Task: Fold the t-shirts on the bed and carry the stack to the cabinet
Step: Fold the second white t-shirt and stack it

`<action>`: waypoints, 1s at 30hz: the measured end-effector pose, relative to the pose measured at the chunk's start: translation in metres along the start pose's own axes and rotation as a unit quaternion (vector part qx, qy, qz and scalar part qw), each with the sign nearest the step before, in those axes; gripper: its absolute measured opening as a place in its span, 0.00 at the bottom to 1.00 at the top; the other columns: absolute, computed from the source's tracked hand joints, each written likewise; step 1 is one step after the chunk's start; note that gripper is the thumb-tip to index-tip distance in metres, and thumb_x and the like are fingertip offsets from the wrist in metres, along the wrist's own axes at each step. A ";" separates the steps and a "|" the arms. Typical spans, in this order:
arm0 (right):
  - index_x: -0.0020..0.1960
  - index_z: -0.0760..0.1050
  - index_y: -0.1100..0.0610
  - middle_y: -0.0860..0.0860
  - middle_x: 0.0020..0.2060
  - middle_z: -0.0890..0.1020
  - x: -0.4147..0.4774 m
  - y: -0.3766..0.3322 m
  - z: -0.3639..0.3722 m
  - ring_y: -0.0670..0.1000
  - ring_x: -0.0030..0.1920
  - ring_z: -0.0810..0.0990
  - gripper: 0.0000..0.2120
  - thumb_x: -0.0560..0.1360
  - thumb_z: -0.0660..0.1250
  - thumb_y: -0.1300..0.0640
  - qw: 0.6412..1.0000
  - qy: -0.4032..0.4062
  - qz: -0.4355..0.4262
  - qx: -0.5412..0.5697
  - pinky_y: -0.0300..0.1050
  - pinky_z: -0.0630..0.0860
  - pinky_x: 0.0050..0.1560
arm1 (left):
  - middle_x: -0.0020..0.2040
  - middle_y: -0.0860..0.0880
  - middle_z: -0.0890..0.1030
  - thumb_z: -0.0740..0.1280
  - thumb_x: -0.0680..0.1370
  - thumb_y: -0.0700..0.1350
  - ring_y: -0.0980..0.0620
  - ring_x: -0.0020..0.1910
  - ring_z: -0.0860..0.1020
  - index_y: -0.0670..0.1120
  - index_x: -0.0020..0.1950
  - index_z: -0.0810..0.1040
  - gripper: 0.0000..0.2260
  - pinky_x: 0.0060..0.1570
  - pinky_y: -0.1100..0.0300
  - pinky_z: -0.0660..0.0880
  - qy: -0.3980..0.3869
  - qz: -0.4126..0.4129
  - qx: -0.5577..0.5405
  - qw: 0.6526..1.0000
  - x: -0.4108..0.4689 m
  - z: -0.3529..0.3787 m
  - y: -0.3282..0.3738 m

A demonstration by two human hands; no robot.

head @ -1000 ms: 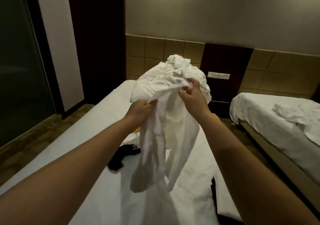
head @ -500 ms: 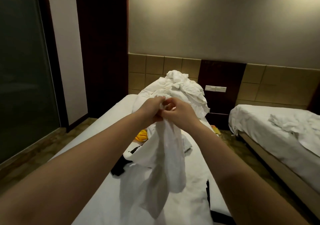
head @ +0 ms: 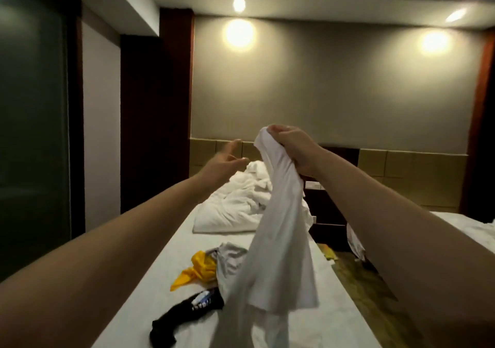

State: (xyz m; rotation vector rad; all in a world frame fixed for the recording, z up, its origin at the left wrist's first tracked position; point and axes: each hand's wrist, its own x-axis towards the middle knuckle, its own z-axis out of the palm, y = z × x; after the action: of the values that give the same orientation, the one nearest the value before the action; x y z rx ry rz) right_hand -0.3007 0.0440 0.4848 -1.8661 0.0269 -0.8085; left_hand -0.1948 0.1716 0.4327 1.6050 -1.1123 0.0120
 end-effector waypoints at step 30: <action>0.57 0.77 0.55 0.56 0.55 0.80 -0.017 0.009 -0.094 0.55 0.52 0.76 0.16 0.81 0.55 0.50 0.858 0.245 -0.073 -0.446 0.42 0.65 0.47 | 0.48 0.42 0.73 0.60 0.77 0.40 0.44 0.50 0.72 0.41 0.48 0.74 0.05 0.49 0.54 0.70 0.115 -0.168 0.067 0.977 -0.009 -0.036 -0.021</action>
State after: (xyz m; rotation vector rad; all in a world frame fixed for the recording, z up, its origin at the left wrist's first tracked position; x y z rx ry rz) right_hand -0.3614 -0.0301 0.4892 -2.4644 0.6950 -1.5426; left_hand -0.1674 0.2035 0.4253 1.8436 -0.6663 0.0490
